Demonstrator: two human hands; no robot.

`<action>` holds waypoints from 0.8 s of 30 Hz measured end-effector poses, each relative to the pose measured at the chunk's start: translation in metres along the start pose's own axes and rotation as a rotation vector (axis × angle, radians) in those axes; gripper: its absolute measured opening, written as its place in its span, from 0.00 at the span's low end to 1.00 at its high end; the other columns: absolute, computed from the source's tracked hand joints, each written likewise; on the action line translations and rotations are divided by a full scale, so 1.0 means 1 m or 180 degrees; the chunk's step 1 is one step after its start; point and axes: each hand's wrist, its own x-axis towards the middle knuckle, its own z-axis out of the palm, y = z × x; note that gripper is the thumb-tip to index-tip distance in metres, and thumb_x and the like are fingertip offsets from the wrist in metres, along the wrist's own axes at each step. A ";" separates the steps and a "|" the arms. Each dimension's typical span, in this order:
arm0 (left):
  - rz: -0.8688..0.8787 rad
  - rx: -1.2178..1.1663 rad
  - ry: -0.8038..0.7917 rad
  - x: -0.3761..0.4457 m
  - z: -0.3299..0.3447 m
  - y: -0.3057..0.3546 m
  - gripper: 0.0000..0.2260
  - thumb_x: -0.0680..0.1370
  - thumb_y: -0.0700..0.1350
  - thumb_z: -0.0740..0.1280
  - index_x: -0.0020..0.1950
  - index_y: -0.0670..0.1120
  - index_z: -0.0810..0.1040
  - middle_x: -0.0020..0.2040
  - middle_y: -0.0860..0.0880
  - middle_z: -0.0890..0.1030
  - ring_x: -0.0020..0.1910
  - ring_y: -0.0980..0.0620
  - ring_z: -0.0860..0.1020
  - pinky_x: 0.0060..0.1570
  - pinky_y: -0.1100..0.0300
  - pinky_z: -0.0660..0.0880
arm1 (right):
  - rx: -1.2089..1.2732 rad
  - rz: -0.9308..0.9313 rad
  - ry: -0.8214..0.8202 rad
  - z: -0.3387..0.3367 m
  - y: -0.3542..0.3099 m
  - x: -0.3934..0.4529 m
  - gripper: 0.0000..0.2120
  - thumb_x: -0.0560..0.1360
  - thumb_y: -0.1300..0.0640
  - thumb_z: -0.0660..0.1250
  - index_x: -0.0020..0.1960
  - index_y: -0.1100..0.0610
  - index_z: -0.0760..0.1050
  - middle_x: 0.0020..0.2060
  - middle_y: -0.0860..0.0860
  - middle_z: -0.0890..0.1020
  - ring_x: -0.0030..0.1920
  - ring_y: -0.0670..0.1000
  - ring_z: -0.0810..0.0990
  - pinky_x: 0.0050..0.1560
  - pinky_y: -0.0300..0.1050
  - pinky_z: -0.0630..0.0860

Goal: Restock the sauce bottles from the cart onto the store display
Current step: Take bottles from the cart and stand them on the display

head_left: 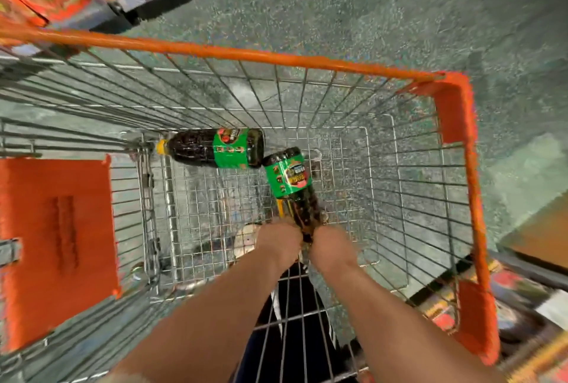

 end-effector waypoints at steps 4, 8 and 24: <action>-0.0068 0.0004 0.0067 0.005 0.001 0.000 0.15 0.77 0.35 0.61 0.63 0.41 0.74 0.58 0.44 0.74 0.57 0.44 0.74 0.53 0.50 0.74 | 0.0092 0.0040 -0.0141 0.010 0.003 0.002 0.09 0.76 0.64 0.63 0.53 0.61 0.79 0.50 0.56 0.82 0.49 0.56 0.82 0.49 0.46 0.78; -0.0138 0.0148 0.0329 0.005 -0.005 0.006 0.12 0.78 0.36 0.61 0.60 0.42 0.76 0.55 0.44 0.76 0.56 0.44 0.75 0.55 0.49 0.72 | 0.0335 0.0084 -0.0083 0.007 0.003 0.000 0.08 0.76 0.64 0.62 0.52 0.59 0.79 0.49 0.55 0.82 0.48 0.55 0.82 0.45 0.44 0.77; -0.0084 -0.0255 0.0423 -0.088 -0.126 0.030 0.10 0.75 0.46 0.67 0.55 0.46 0.79 0.54 0.46 0.82 0.54 0.45 0.80 0.51 0.55 0.77 | 0.1595 -0.0135 0.1157 -0.079 0.021 -0.101 0.13 0.80 0.52 0.59 0.57 0.57 0.77 0.51 0.57 0.82 0.52 0.57 0.80 0.46 0.44 0.71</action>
